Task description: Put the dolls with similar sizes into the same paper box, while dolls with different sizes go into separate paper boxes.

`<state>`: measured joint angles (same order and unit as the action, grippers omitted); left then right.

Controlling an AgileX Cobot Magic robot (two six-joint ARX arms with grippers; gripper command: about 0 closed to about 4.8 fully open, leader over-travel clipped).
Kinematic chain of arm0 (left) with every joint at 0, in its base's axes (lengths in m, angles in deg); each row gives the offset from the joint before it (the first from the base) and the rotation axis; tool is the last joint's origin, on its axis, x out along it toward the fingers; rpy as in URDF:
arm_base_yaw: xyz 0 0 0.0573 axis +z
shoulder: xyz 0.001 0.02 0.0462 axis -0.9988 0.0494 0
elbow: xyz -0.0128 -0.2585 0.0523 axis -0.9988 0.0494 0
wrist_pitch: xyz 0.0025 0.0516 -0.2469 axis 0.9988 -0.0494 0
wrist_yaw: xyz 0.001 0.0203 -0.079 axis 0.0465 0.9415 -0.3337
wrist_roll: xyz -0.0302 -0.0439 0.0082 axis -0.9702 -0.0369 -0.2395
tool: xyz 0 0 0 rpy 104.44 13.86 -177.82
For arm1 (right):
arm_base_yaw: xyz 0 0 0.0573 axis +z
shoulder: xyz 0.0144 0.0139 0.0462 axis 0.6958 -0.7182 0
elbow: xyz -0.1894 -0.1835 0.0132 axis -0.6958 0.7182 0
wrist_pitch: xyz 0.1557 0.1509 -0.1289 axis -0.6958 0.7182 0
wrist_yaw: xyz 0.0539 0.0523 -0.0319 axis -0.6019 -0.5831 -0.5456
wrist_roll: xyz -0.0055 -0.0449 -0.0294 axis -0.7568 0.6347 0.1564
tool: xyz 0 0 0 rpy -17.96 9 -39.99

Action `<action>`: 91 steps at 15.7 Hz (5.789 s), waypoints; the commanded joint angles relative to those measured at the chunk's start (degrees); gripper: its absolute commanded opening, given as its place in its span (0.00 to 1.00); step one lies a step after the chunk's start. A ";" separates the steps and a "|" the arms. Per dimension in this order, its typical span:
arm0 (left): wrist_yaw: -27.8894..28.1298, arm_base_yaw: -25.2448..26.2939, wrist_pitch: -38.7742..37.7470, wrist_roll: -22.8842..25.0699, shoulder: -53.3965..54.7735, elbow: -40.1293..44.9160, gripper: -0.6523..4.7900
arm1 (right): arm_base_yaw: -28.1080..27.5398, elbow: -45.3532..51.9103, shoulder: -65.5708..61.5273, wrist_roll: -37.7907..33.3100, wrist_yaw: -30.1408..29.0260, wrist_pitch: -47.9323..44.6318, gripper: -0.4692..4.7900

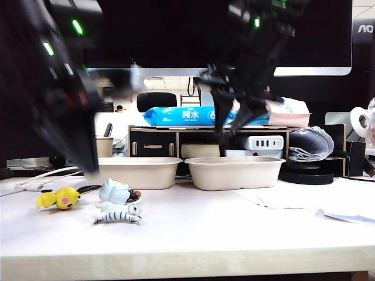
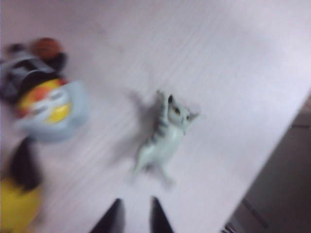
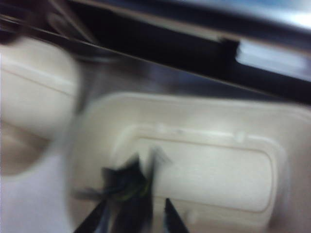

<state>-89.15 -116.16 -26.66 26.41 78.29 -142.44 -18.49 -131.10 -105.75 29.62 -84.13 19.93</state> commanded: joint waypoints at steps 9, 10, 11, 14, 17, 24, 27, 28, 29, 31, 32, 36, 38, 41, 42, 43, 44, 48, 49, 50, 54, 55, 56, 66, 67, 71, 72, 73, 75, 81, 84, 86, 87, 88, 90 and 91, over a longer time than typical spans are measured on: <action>-5.33 -0.76 3.08 7.98 5.20 -0.11 0.70 | -1.18 -2.19 1.09 1.03 -7.50 4.00 0.48; -4.79 -1.51 3.87 7.98 5.81 -0.11 0.70 | -1.18 -2.19 1.09 1.03 -7.52 4.24 0.48; -4.63 -2.25 4.66 8.02 6.71 -0.11 0.70 | -1.18 -2.19 1.09 1.05 -7.52 4.28 0.48; -0.68 -4.70 6.91 7.96 10.10 -0.11 0.70 | -1.20 -2.19 1.14 1.49 -7.50 4.79 0.48; 0.85 -5.18 7.52 7.72 13.11 -0.11 0.65 | -1.25 -2.19 1.14 1.92 -7.50 5.46 0.48; 1.18 -5.18 5.88 7.52 13.88 -0.13 0.39 | -1.64 -2.29 3.96 2.82 -6.38 5.09 0.47; 0.98 -5.18 6.01 5.70 13.70 -0.33 0.39 | -1.75 -2.32 5.49 2.97 -6.36 5.11 0.48; 0.96 -5.20 6.56 5.57 13.42 -0.35 0.39 | -1.75 -2.29 6.14 2.97 -6.32 5.16 0.48; -1.22 -5.22 7.04 5.35 13.18 -0.98 0.39 | -1.79 -2.29 6.58 3.02 -6.36 5.35 0.47; -2.99 -5.27 7.08 3.72 13.14 -4.17 0.39 | -1.81 -2.29 6.84 3.15 -6.36 6.60 0.47; -3.15 -5.68 6.97 2.64 13.14 -7.23 0.39 | -1.81 -2.29 6.84 3.39 -6.36 8.13 0.47; -4.35 -6.78 8.13 2.78 13.16 -15.85 0.38 | -1.90 -2.29 7.39 4.48 -6.38 11.30 0.47; -4.33 -6.75 4.42 3.06 13.14 -19.45 0.38 | -2.32 -2.27 8.66 4.70 -6.34 12.11 0.47; 3.87 -6.71 -11.45 14.88 13.53 -20.50 0.54 | -3.41 -2.29 10.40 5.95 -5.99 12.11 0.47; 5.09 -6.71 -12.33 15.93 13.55 -20.48 0.62 | -3.41 -2.27 10.43 5.95 -5.90 12.02 0.47; 5.46 -6.69 -12.02 15.91 13.55 -20.50 0.64 | -3.45 -2.29 10.43 5.95 -5.66 12.02 0.47; 7.08 -6.64 -11.85 15.93 13.57 -20.48 0.64 | -3.45 -2.27 10.43 5.95 -5.70 12.02 0.47; 6.97 -6.71 -11.87 17.40 14.84 -19.02 0.64 | -3.45 -2.29 10.43 5.95 -5.70 11.91 0.47; 6.45 -6.71 -11.85 17.46 15.63 -18.73 0.64 | -3.48 -2.27 10.43 5.97 -5.73 11.72 0.47; 6.10 -6.71 -11.87 17.62 16.61 -18.71 0.64 | -3.48 -2.29 10.43 5.97 -5.73 11.47 0.47; 4.74 -6.73 -11.47 17.62 18.69 -18.71 0.64 | -3.50 -2.27 10.43 5.99 -5.73 11.21 0.47; 4.74 -6.73 -11.67 17.57 19.15 -18.71 0.64 | -3.50 -2.29 10.43 6.08 -5.73 11.10 0.47; 4.66 -6.71 -11.87 17.57 19.54 -18.69 0.64 | -3.50 -2.29 10.43 6.14 -5.73 10.99 0.47; 4.61 -6.84 -10.91 16.39 21.51 -18.60 0.39 | -3.85 -2.29 10.43 6.40 -5.73 11.08 0.47; 4.61 -7.15 -9.62 15.23 21.46 -18.73 0.39 | -3.85 -2.29 10.45 6.43 -5.73 11.26 0.47; 4.63 -8.28 -7.23 14.32 21.46 -18.82 0.15 | -4.24 -2.29 10.71 6.62 -5.70 11.69 0.47; 4.72 -8.48 -6.84 14.05 21.46 -18.82 0.15 | -4.44 -2.29 10.80 6.62 -5.68 11.56 0.47; 4.68 -8.48 -6.36 13.62 21.46 -18.82 0.15 | -4.50 -2.29 10.91 6.64 -5.70 11.56 0.47; 4.72 -8.57 -5.25 12.85 21.42 -18.93 0.15 | -4.92 -2.29 11.32 7.06 -5.70 11.76 0.47; 10.29 -8.33 16.90 11.65 21.49 -29.59 0.11 | -8.46 -2.27 13.22 9.14 -5.60 17.62 0.47; 11.47 -8.33 29.97 11.37 24.04 -29.59 0.11 | -8.98 -2.27 14.71 9.57 -5.07 19.41 0.47; 13.29 -8.31 32.33 11.39 27.89 -29.59 0.11 | -8.98 -2.27 15.76 9.55 -5.11 19.89 0.47; 13.33 -8.33 32.30 11.34 29.24 -29.59 0.11 | -8.98 -2.27 15.96 9.55 -5.16 19.93 0.47; 16.81 -8.46 33.09 9.84 31.21 -29.59 0.45 | -8.98 -2.27 16.17 9.55 -5.14 20.31 0.47; 19.21 -8.44 36.04 6.36 31.74 -29.59 0.84 | -8.98 -2.25 16.17 9.57 -5.11 20.94 0.47; 20.20 -8.39 36.54 5.99 31.36 -29.59 0.87 | -8.98 -2.21 16.17 9.57 -5.11 20.98 0.47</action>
<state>-70.24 -124.60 8.90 33.76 110.35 -171.94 -27.51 -133.20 -89.90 39.02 -89.33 41.06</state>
